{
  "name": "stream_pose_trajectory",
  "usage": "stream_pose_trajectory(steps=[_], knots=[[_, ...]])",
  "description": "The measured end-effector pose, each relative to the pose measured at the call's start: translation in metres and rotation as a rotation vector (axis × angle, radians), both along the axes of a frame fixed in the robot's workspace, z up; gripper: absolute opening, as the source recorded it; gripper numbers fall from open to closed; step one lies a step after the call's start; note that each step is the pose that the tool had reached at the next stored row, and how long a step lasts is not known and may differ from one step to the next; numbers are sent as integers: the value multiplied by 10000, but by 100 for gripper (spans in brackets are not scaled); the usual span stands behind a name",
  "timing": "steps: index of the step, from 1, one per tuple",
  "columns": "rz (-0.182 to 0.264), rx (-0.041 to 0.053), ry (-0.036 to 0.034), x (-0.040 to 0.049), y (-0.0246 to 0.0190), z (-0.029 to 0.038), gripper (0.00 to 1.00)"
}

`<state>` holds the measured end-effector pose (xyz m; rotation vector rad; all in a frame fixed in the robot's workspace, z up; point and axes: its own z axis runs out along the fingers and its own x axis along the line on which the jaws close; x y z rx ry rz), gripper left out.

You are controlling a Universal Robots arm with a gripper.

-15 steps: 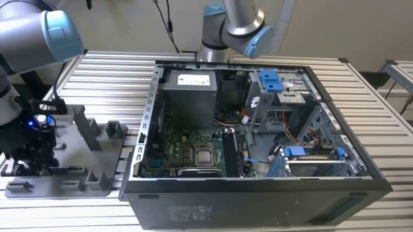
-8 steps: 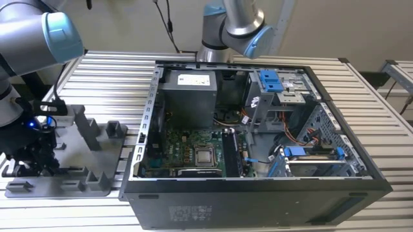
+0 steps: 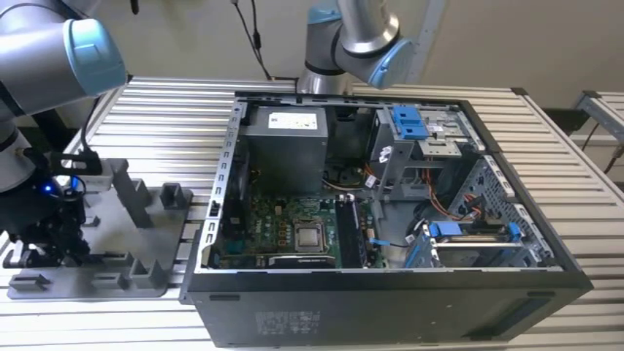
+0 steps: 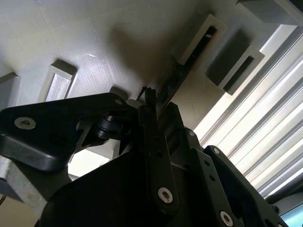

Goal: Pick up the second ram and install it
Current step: 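Pick up the second ram and move it above second insertion slot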

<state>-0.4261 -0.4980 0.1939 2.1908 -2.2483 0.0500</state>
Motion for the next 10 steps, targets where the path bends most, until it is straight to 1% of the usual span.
stream_pose_trajectory(steps=[2,3,5,6,10], knots=[[0,0,0,0,0,-1,28],[0,0,0,0,0,-2,22],[0,0,0,0,0,-2,22],[0,-1,1,0,0,-3,15],[0,0,0,0,0,-5,15]])
